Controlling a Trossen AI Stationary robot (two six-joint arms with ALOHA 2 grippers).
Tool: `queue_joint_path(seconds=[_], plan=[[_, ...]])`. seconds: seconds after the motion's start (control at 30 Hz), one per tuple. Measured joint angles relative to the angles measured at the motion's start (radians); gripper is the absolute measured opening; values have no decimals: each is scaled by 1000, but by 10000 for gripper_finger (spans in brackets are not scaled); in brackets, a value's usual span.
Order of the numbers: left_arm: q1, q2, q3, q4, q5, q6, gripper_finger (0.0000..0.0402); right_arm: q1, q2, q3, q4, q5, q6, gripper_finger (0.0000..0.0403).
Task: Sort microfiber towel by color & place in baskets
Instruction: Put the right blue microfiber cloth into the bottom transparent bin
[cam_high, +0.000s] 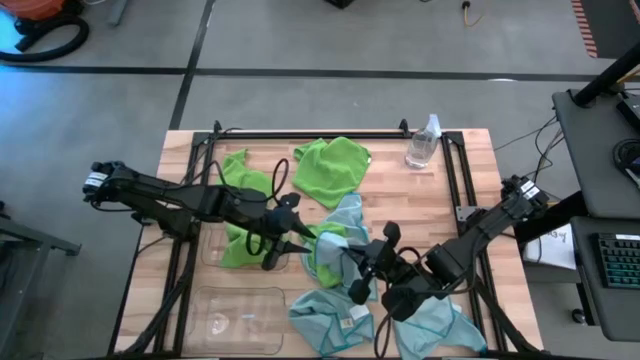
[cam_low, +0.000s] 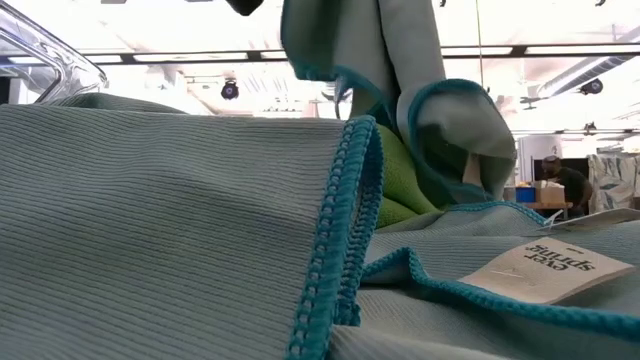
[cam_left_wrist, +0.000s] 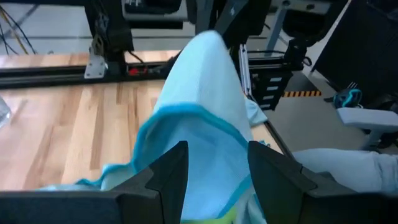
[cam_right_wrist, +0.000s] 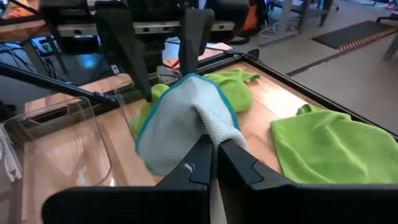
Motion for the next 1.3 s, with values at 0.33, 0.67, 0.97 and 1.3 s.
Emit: queue_joint_path(seconds=[0.33,0.67,0.97,1.3], plan=[[0,1,0,38,-2,14,151,-22,3,0,2,10,-26,9],[2,1,0,96,-3,48,151,-34,3,0,98,18,-123,9],[2,1,0,124,-9,78,151,-40,5,0,215,11,-237,9],[6,1,0,157,-9,92,151,-57,56,0,337,-17,-358,9]])
